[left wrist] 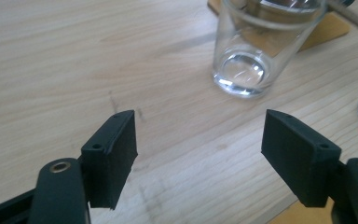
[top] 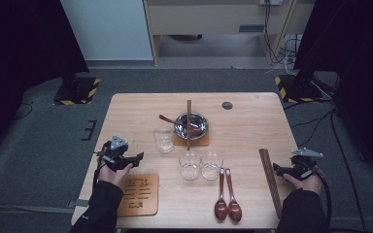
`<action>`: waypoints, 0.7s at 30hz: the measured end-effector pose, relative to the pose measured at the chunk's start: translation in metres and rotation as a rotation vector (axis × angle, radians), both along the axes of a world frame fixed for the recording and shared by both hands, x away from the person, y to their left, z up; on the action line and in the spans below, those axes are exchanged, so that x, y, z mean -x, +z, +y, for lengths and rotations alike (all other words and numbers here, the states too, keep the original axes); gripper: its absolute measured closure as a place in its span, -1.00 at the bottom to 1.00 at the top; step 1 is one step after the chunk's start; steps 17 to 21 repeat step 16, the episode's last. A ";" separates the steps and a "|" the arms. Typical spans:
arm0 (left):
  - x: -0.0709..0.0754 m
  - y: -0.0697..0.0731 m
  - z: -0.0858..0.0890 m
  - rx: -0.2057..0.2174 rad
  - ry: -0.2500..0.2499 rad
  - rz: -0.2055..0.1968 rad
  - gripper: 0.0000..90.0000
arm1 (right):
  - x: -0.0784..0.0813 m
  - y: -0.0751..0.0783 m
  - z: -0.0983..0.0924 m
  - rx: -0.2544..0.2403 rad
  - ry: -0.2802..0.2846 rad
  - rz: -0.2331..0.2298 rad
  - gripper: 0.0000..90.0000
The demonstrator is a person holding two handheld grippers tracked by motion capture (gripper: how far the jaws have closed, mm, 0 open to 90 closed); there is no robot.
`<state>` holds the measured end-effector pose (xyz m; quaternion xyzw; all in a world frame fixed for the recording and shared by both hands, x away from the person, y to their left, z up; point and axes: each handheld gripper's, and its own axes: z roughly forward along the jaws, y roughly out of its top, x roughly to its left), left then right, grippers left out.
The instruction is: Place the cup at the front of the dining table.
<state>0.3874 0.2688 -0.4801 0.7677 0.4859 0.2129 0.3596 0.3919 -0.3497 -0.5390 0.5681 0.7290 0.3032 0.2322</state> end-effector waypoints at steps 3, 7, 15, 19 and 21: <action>0.002 -0.005 0.007 -0.016 0.015 0.017 -0.44 | 0.000 0.000 0.000 0.000 0.000 0.000 -0.99; 0.002 -0.012 0.019 -0.036 0.053 0.033 -0.49 | 0.000 0.000 0.000 0.000 0.000 0.000 -0.99; 0.000 -0.027 0.036 -0.077 0.090 0.071 -0.51 | 0.000 0.000 0.000 0.000 0.000 0.000 -0.99; -0.001 -0.029 0.038 -0.079 0.101 0.079 -0.51 | 0.000 0.000 0.000 0.000 0.000 0.000 -0.99; -0.001 -0.029 0.038 -0.079 0.101 0.079 -0.51 | 0.000 0.000 0.000 0.000 0.000 0.000 -0.99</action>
